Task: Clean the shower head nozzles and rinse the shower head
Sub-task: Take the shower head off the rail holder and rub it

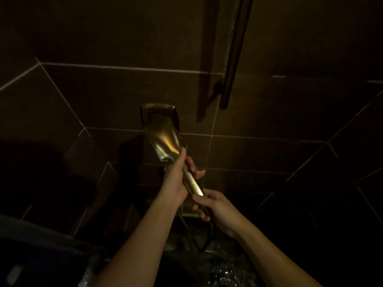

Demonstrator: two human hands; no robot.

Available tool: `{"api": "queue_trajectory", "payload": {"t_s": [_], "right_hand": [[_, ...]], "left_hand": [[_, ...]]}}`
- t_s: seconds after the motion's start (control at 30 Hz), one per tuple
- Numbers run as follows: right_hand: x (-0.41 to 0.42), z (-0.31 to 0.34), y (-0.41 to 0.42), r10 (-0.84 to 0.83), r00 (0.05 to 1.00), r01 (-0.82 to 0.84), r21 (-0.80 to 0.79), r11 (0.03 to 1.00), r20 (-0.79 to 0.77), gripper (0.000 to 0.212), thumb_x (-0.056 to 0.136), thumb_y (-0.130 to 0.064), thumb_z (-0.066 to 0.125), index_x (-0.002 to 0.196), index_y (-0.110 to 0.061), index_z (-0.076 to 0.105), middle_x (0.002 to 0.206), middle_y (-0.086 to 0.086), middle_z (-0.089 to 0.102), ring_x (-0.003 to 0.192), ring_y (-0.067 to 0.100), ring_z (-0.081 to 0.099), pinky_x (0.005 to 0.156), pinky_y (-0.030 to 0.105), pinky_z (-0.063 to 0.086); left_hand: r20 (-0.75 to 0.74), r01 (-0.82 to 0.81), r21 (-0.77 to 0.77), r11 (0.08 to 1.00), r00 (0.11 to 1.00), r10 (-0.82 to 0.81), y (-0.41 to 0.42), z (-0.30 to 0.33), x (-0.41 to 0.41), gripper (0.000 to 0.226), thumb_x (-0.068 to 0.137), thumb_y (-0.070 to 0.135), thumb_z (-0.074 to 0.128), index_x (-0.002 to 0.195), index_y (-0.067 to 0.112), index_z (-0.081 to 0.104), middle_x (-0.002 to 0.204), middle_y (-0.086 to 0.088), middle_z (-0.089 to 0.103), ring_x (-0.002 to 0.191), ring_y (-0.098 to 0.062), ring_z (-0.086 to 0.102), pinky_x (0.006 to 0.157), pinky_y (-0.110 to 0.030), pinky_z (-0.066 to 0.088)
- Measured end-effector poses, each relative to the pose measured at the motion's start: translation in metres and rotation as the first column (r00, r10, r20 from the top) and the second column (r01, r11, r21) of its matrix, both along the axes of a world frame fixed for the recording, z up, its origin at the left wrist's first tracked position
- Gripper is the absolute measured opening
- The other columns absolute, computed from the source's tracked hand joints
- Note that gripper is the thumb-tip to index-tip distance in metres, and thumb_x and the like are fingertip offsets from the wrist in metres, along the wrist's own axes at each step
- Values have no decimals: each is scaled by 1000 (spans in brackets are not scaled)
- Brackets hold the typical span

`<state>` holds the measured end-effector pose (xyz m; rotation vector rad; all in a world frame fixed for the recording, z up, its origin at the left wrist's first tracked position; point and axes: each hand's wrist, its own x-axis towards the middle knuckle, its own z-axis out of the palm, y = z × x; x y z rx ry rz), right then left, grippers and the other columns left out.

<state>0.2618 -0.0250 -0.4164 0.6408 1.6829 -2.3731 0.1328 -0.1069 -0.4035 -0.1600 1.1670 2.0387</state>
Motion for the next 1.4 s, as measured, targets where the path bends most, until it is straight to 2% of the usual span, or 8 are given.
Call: {"api": "queue_trajectory", "payload": {"t_s": [0.3,0.47,0.73,0.93,1.07,1.23,1.3,1.4], "right_hand": [[0,-18,-4,219,957,-234,58,971,193,25,71,-32,79,56,-24,60,46,-3,43,39,11,32,41,24,27],[0,-14,-13,81,984,-103,139,985,155,31,72,-20,73,96,-8,58,50,-1,44,34,11,32,35,23,23],[4,-23,-6,-139,985,81,444,893,101,12,81,-23,66,73,-15,67,57,-2,62,49,12,59,48,25,45],[7,-26,-10,-204,972,115,530,840,113,14,88,-15,62,77,-15,71,65,0,71,57,10,67,50,20,49],[13,-6,2,-164,981,105,432,896,101,10,86,-16,60,80,-8,63,58,1,56,46,13,53,47,28,42],[20,17,10,126,984,-122,-33,992,129,13,81,-17,62,87,-9,53,49,-3,38,35,8,31,35,21,21],[20,22,12,247,952,-185,-306,934,179,21,83,-18,63,72,-19,45,46,-8,34,33,3,26,34,17,18],[19,25,13,259,947,-175,-377,909,187,29,86,-17,60,67,-24,39,46,-10,34,34,3,26,34,15,18]], "left_hand": [[49,154,225,962,984,-169,-10,-15,7,37,85,39,75,62,18,56,48,5,40,42,-9,37,48,-25,41],[23,244,288,926,965,-262,-3,-3,1,44,90,30,64,52,16,47,40,4,37,34,-11,32,40,-25,29],[17,-22,-75,997,1000,23,30,12,27,46,91,25,63,48,23,45,42,6,33,34,-11,26,36,-24,25],[-14,-153,-273,950,988,155,46,12,32,10,91,30,67,90,20,65,45,12,46,35,-4,40,35,-20,36],[-106,165,-20,986,980,-166,34,5,18,19,74,25,83,70,20,65,56,3,52,47,-11,50,46,-24,46],[-177,472,413,779,880,-440,20,10,3,17,76,25,79,84,11,76,88,-15,74,85,-29,72,69,-38,58],[-155,451,477,754,888,-433,20,11,3,20,78,32,80,76,13,74,67,-9,71,61,-21,70,56,-31,56],[-38,381,488,785,908,-417,30,11,7,43,90,32,69,53,16,53,37,5,42,29,-9,38,34,-23,36]]}}
